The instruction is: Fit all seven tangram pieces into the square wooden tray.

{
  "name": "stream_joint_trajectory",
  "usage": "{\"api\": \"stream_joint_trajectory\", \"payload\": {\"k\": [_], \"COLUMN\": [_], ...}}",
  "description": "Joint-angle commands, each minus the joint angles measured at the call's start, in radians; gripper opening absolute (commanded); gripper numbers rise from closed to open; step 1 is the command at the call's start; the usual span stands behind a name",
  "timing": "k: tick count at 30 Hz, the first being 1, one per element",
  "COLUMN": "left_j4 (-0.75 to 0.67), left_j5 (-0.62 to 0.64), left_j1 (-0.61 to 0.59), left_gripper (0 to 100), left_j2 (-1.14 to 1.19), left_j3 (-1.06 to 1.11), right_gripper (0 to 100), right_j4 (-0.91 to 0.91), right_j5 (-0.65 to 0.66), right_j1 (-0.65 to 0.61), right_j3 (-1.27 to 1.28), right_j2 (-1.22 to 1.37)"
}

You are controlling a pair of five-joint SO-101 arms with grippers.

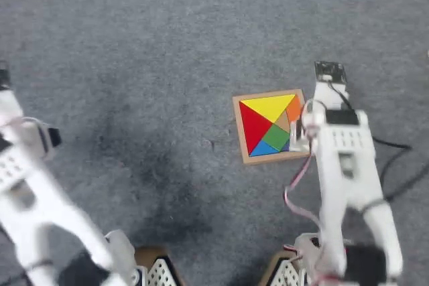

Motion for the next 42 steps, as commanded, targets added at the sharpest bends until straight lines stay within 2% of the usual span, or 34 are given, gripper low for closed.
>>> {"api": "stream_joint_trajectory", "payload": {"k": [1,5,7,10,18,21,26,31,42], "left_j4": [0.032,0.037,0.037,0.037,0.034,0.031,0.017,-0.037,-0.037], "left_j5": [-0.012,-0.064,-0.114,-0.138,-0.135,-0.121,-0.005,0.031,0.026], "left_j1": [0.078,0.178,0.230,0.273,0.287,0.339,0.433,0.462,0.462], "left_gripper": [24,24,24,24,25,25,25,24,24], "left_j2": [-0.296,-0.583,-0.718,-0.907,-1.298,-1.278,-1.284,-1.283,-1.283], "left_j3": [0.148,0.394,0.515,0.668,0.940,0.987,0.998,1.069,1.070], "right_gripper": [15.1,0.4,1.7,1.8,0.6,0.6,0.6,0.6,0.6], "right_j4": [-0.001,0.001,0.008,-0.002,-0.084,-0.082,-0.074,0.073,0.124], "right_j5": [0.046,0.250,0.316,0.328,0.322,0.328,0.330,0.330,0.330], "right_j1": [0.018,0.018,0.018,0.019,0.131,0.137,0.137,0.139,0.134], "right_j3": [0.115,0.269,0.350,0.468,0.756,0.842,0.956,0.953,0.953], "right_j2": [-0.239,-0.429,-0.522,-0.653,-0.935,-1.030,-1.213,-1.368,-1.356]}}
